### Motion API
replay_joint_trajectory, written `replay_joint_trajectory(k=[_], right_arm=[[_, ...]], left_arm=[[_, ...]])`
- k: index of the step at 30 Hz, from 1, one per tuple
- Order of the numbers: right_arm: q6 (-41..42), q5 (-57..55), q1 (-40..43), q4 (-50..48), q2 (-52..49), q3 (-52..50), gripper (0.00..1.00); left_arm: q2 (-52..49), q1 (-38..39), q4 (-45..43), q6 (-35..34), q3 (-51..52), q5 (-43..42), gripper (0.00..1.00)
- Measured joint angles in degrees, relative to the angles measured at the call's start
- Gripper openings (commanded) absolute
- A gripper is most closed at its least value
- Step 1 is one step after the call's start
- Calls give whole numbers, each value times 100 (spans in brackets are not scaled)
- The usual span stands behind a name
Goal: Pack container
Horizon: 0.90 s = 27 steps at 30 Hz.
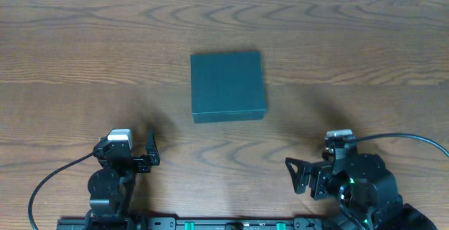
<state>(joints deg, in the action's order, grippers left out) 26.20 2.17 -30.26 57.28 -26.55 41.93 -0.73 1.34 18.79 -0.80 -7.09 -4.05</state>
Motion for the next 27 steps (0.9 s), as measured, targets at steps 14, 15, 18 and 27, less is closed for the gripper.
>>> replay_joint_trajectory(k=[14, 15, 18, 27], right_arm=[[-1327, -927, -83, -1460, 2330, -2658, 99], [-1331, -951, -83, -1478, 2402, -2761, 99], [-1346, -975, -83, -1582, 2559, -3091, 99], [-1346, -973, -83, -1646, 2581, -3226, 99]], left_arm=[[0, 0, -13, 0, 2, 2, 95], [0, 0, -11, 0, 2, 2, 95], [0, 0, -11, 0, 2, 2, 95], [0, 0, -11, 0, 2, 2, 95]])
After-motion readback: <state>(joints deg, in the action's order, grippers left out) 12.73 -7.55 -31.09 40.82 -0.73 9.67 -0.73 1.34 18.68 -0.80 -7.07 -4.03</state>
